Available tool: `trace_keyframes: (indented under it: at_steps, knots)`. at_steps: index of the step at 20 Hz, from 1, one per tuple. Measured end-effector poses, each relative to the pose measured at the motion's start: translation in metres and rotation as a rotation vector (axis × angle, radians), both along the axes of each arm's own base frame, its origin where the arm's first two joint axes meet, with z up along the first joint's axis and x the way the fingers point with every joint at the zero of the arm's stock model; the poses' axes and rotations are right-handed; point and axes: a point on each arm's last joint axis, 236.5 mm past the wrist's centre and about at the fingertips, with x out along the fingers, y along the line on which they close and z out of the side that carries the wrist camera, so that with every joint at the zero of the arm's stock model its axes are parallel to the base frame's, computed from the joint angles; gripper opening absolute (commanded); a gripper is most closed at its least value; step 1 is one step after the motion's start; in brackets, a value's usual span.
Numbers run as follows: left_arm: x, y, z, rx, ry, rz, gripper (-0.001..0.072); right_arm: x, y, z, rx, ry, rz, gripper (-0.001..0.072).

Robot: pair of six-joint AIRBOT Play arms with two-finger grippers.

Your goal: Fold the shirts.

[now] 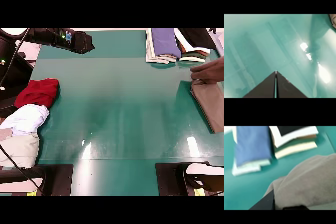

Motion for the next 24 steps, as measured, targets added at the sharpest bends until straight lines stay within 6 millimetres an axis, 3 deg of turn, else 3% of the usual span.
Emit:
trace_keyframes:
  at_steps: [6, 8, 9, 12, 15, 17, 20, 22, 24]
  knots:
    - [-0.002, 0.0, -0.002, 0.01, 0.007, -0.007, 0.0024, -0.077, -0.022, -0.073, -0.049, 0.293, -0.064, 0.0038]
    - [-0.002, 0.0, -0.003, 0.012, 0.007, -0.008, 0.0025, -0.109, -0.028, -0.096, -0.049, 0.376, -0.104, 0.0361]
    - [-0.002, 0.0, -0.003, 0.012, 0.007, -0.008, 0.0025, -0.123, -0.03, -0.106, -0.04, 0.41, -0.119, 0.0465]
    - [-0.002, 0.0, -0.003, 0.013, 0.006, -0.009, 0.0024, -0.163, -0.036, -0.127, -0.007, 0.479, -0.184, 0.0511]
    - [-0.002, 0.0, -0.003, 0.013, 0.006, -0.009, 0.0025, -0.189, -0.04, -0.126, 0.005, 0.49, -0.242, 0.051]
    - [-0.002, 0.0, -0.003, 0.013, 0.007, -0.009, 0.0025, -0.192, -0.038, -0.114, 0.005, 0.446, -0.265, 0.051]
    - [-0.002, 0.0, -0.003, 0.013, 0.007, -0.009, 0.0025, -0.168, -0.019, -0.086, 0.023, 0.312, -0.236, 0.051]
    - [-0.002, 0.0, -0.003, 0.013, 0.007, -0.009, 0.0025, -0.14, 0.011, -0.066, 0.044, 0.215, -0.161, 0.0509]
    - [-0.002, 0.0, -0.003, 0.013, 0.007, -0.009, 0.0025, -0.111, 0.056, -0.045, 0.064, 0.136, -0.044, 0.0509]
